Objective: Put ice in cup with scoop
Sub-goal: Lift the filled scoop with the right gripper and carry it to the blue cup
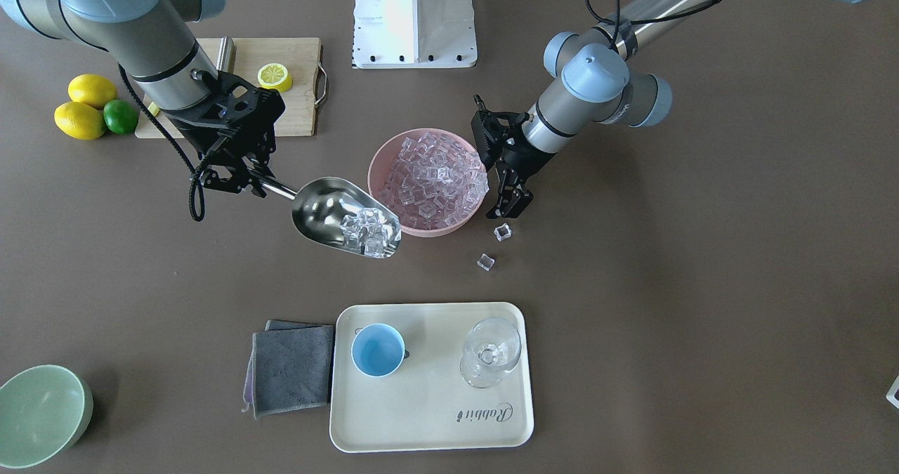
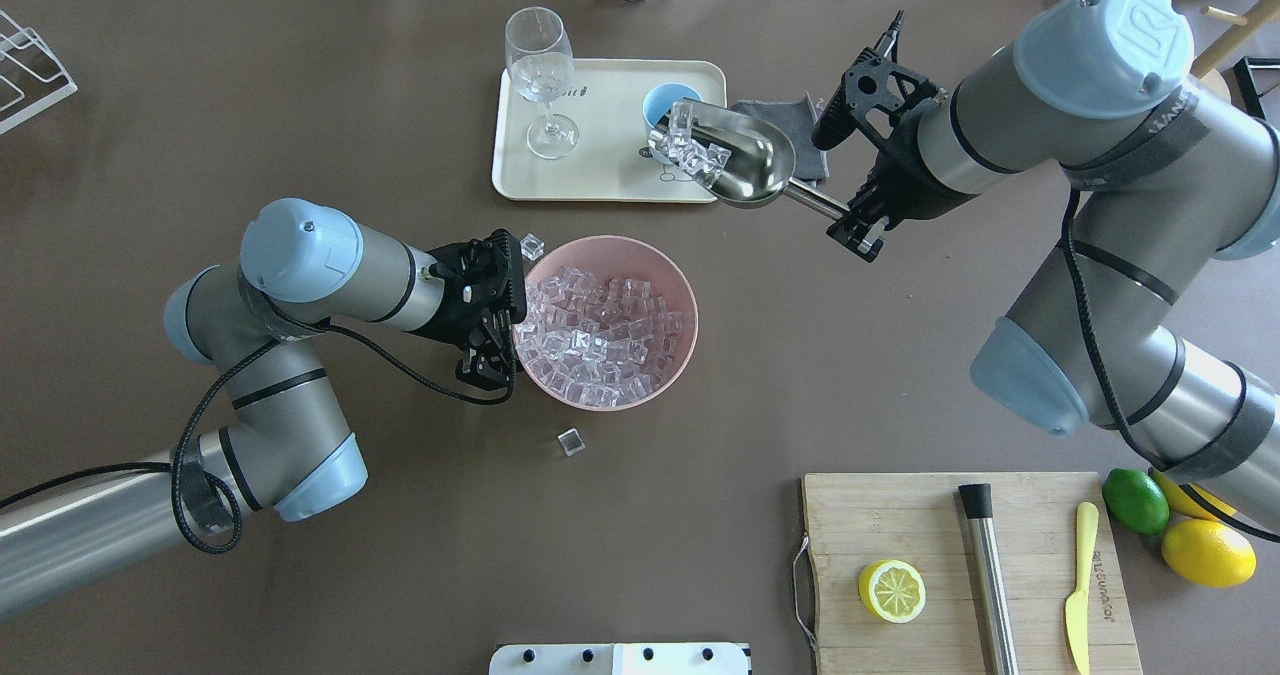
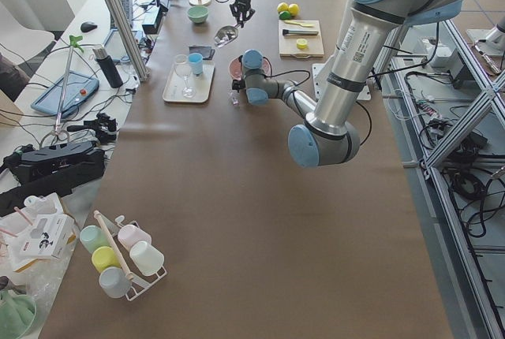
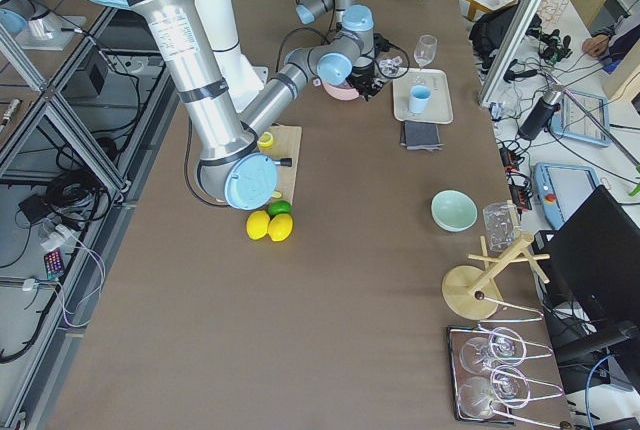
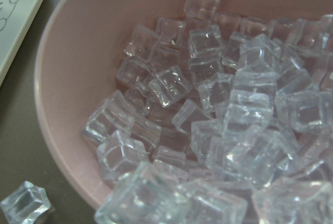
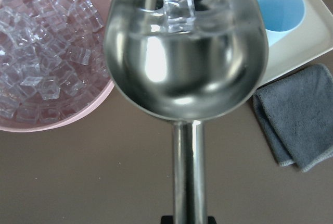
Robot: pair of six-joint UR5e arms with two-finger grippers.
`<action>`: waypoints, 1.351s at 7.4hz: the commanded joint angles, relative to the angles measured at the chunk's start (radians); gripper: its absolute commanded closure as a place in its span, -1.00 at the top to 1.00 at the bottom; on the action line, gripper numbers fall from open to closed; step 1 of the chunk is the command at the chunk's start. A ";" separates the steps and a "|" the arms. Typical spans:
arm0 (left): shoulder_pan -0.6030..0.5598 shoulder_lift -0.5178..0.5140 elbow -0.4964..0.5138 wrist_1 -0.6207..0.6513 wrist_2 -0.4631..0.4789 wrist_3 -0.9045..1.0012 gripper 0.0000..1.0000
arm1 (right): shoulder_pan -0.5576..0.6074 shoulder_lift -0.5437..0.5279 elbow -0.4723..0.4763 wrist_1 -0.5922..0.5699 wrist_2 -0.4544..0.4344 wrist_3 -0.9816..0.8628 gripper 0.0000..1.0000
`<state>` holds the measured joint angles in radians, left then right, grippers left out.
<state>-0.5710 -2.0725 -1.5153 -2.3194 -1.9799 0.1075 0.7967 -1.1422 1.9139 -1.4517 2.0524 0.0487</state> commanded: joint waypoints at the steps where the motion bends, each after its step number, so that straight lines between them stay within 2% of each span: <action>1: -0.006 0.003 0.000 0.000 -0.003 0.003 0.99 | 0.050 0.030 -0.005 -0.120 -0.003 0.080 -1.00; 3: -0.015 0.028 -0.028 0.002 -0.023 -0.002 0.99 | 0.061 0.096 -0.114 -0.131 -0.006 0.085 -1.00; 4: -0.016 0.031 -0.048 0.023 -0.025 -0.002 0.99 | 0.067 0.129 -0.142 -0.184 -0.006 0.080 -1.00; 5: -0.023 0.034 -0.098 0.091 -0.025 0.003 0.99 | 0.067 0.219 -0.192 -0.307 -0.020 0.035 -1.00; 6: -0.024 0.032 -0.152 0.183 -0.025 0.003 0.99 | 0.075 0.254 -0.205 -0.385 -0.024 -0.004 -1.00; 7: -0.036 0.040 -0.184 0.237 -0.026 0.004 0.99 | 0.078 0.295 -0.272 -0.395 -0.024 -0.025 -1.00; 8: -0.047 0.078 -0.213 0.241 -0.039 0.004 0.99 | 0.078 0.318 -0.288 -0.447 -0.026 -0.059 -1.00; 10: -0.117 0.127 -0.232 0.268 -0.124 0.004 0.99 | 0.078 0.402 -0.378 -0.508 -0.049 -0.151 -1.00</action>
<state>-0.6369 -1.9793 -1.7298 -2.0824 -2.0414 0.1119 0.8738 -0.8078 1.6107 -1.9081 2.0197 -0.0289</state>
